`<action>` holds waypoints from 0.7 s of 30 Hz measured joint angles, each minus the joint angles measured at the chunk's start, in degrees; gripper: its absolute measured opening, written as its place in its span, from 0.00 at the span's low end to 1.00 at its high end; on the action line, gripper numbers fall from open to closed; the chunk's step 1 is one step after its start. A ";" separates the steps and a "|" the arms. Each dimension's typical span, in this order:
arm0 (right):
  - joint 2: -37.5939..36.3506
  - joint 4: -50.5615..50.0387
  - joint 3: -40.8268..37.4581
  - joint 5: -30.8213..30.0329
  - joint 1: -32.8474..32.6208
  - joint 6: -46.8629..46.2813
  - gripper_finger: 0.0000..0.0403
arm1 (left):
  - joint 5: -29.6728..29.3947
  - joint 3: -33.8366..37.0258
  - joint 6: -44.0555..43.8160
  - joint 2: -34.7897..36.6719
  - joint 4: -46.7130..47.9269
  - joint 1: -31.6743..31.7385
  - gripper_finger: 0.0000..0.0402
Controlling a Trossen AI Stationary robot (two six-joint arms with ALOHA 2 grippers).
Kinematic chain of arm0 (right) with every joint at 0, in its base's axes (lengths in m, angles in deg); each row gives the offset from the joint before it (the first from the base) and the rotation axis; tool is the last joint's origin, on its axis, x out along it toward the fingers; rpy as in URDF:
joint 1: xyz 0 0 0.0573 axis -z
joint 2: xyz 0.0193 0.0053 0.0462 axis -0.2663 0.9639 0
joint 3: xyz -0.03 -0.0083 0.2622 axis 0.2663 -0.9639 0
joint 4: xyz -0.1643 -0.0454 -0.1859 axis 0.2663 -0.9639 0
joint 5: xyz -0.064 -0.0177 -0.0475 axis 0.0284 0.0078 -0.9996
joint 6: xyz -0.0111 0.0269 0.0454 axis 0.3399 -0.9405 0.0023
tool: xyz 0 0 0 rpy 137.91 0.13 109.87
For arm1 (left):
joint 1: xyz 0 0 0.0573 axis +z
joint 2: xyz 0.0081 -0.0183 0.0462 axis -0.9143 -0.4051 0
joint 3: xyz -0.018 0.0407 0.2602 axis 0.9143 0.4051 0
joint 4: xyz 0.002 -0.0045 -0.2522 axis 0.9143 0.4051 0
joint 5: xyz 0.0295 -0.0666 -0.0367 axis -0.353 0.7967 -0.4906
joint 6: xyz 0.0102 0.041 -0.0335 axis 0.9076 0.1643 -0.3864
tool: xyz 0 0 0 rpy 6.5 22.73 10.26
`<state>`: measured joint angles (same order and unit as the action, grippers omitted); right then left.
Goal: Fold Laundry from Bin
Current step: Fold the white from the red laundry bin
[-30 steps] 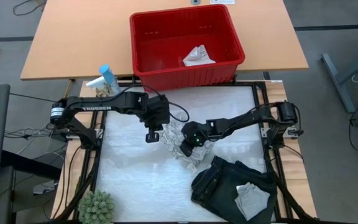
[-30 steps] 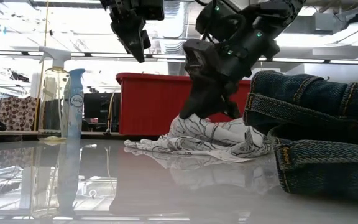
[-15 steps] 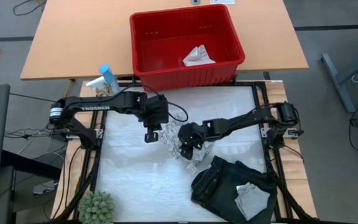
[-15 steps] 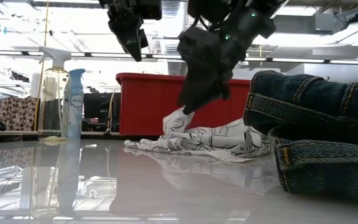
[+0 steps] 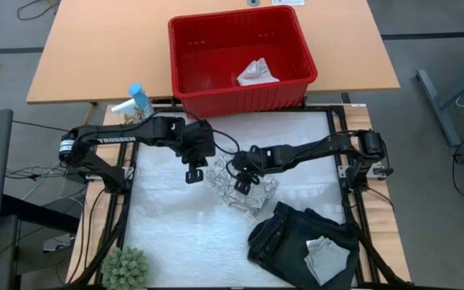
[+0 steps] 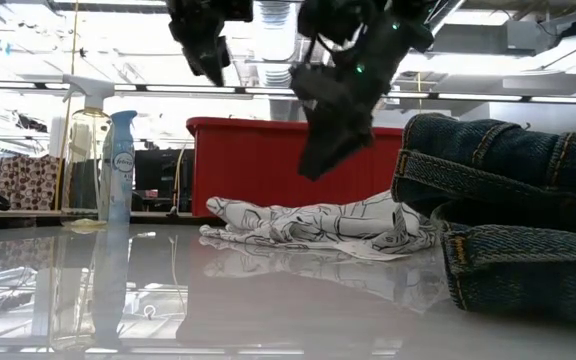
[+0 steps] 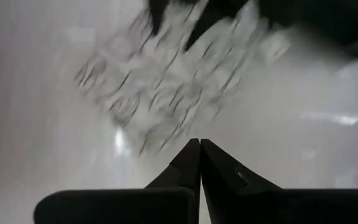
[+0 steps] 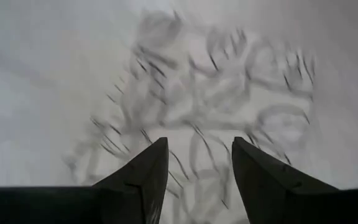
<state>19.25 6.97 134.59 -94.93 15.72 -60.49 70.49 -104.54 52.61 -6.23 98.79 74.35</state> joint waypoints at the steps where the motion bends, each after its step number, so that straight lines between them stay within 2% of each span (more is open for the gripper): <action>1: 0.00 -1.61 0.00 0.14 0.71 -0.41 0.49 | 1.80 0.46 -0.71 0.00 -2.56 -0.02 0.00; 4: -0.09 -7.32 0.00 2.80 3.20 -1.95 0.49 | 10.26 4.26 -4.29 0.06 -15.28 -0.30 0.00; 6: -0.09 -11.39 0.00 4.87 5.05 -2.39 0.49 | 12.95 7.27 -6.24 -0.05 -21.63 -0.68 0.00; 13: -0.13 -22.86 0.00 6.95 9.67 -2.57 0.49 | 8.57 19.90 -12.22 -0.07 -44.66 0.56 0.00; 16: -0.17 -24.13 -0.18 10.22 10.41 -3.44 0.49 | 9.44 25.55 -16.68 -0.04 -55.03 3.35 0.00; 18: -0.17 -23.60 -0.58 11.44 9.85 -4.03 0.49 | 8.79 28.18 -19.17 -0.04 -58.03 5.43 0.00; 21: -0.17 -24.34 -0.83 11.40 7.66 -5.17 0.49 | 4.59 30.23 -21.47 -0.04 -58.37 8.18 0.01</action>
<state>19.08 -17.38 133.76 -83.52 23.38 -65.66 75.08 -74.31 31.14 -6.27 40.42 82.52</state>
